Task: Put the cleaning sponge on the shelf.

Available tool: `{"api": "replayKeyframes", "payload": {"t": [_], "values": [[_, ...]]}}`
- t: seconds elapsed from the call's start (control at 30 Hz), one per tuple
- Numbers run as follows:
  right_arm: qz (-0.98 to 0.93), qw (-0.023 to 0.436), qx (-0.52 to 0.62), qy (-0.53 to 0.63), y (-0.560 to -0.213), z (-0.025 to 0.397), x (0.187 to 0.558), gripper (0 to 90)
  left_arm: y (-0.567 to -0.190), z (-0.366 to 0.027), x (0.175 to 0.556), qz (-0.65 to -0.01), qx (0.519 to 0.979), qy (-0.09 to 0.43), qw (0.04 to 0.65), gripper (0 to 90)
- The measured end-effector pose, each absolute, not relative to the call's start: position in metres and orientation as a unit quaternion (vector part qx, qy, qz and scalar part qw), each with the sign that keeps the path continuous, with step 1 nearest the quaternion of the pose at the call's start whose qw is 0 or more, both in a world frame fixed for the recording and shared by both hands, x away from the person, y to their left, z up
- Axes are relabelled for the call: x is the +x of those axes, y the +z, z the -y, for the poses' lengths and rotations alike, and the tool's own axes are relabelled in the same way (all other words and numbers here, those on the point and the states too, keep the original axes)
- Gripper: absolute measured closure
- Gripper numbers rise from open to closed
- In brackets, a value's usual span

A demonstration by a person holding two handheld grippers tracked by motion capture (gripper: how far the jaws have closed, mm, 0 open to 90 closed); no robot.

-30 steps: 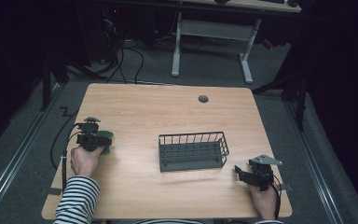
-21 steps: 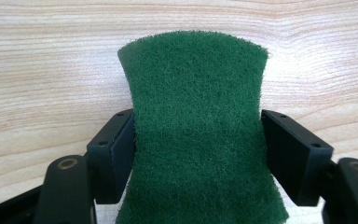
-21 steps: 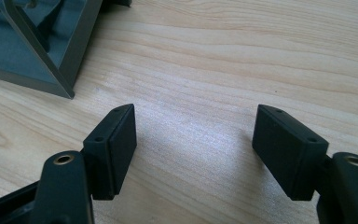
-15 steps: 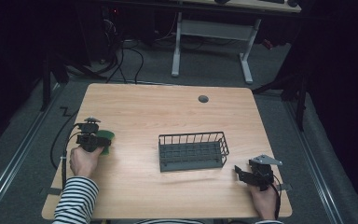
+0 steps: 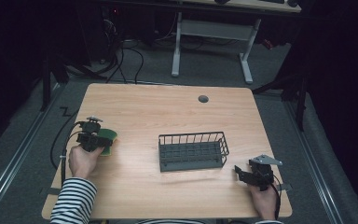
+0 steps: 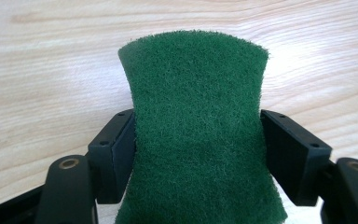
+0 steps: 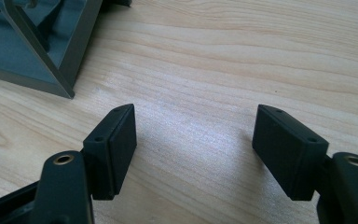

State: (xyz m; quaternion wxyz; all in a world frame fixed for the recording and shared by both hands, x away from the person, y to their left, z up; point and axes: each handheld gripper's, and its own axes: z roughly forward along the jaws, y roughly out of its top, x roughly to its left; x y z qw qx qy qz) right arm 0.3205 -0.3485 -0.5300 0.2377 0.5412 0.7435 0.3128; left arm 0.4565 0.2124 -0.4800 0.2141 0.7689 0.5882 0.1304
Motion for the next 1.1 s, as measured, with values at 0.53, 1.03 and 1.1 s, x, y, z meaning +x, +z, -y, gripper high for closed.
{"api": "replayKeyframes", "payload": {"t": [0.53, 1.03, 1.1], "values": [[-0.744, 0.238, 0.541, 0.313, -0.530, 0.348, 0.321, 30.3, -0.451, -0.202, 0.445, -0.546, 0.788, 0.118, 0.259, 31.5], [-0.743, 0.237, 0.542, 0.313, -0.530, 0.349, 0.320, 30.3, -0.395, -0.190, 0.432, -0.498, 0.799, 0.128, 0.313, 31.5], [-0.743, 0.237, 0.542, 0.313, -0.530, 0.349, 0.320, 30.3, -0.390, -0.188, 0.430, -0.491, 0.802, 0.132, 0.315, 31.6]]}}
